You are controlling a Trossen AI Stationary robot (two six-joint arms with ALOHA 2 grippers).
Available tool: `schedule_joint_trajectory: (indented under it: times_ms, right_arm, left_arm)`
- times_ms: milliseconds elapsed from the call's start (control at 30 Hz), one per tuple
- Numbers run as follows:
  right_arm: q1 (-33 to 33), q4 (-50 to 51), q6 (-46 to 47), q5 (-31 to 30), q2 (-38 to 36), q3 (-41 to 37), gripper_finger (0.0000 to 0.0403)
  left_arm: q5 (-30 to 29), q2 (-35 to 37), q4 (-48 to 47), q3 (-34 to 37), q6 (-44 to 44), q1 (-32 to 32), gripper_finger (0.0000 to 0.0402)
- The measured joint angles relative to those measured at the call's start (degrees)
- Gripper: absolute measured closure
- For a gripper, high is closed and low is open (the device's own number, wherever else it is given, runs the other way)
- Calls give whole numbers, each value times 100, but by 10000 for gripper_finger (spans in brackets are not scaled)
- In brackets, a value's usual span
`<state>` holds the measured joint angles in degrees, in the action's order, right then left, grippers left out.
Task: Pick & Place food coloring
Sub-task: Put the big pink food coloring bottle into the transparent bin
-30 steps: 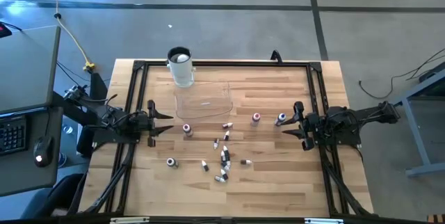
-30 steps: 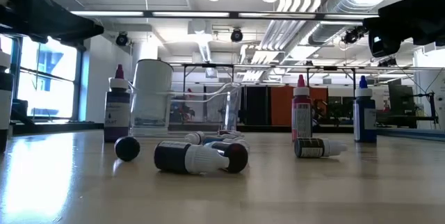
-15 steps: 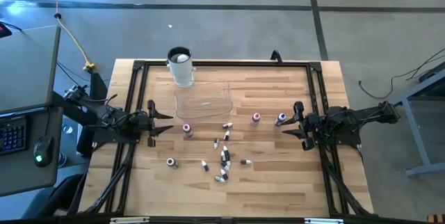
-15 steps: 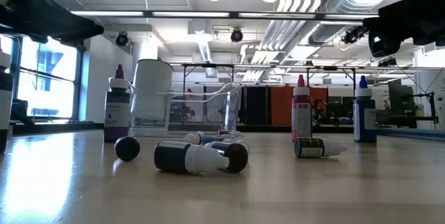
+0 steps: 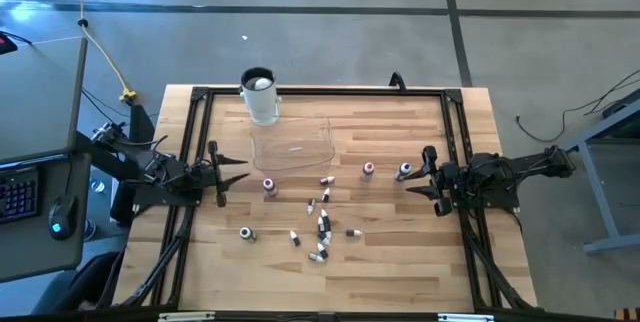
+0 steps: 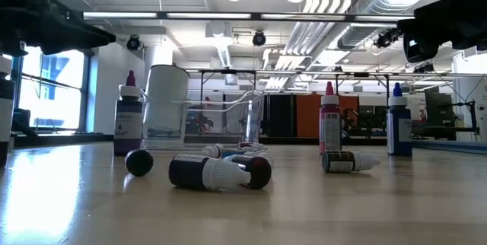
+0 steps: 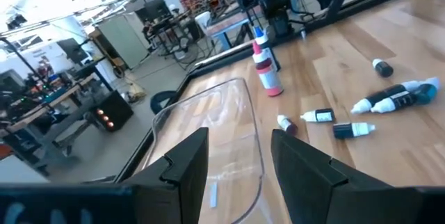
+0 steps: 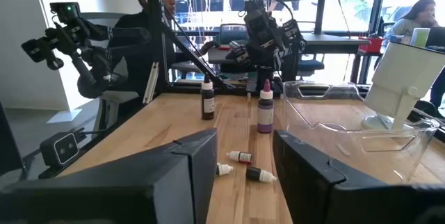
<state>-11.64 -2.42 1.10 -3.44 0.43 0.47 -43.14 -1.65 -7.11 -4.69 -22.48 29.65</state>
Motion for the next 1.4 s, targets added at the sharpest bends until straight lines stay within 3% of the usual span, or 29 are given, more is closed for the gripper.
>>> schedule_joint_trajectory:
  times_ms: [1400]
  right_arm:
    - [2, 0, 0, -2, 0, 0, 269]
  left_arm:
    - [160, 0, 52, -28, 26, 0, 247]
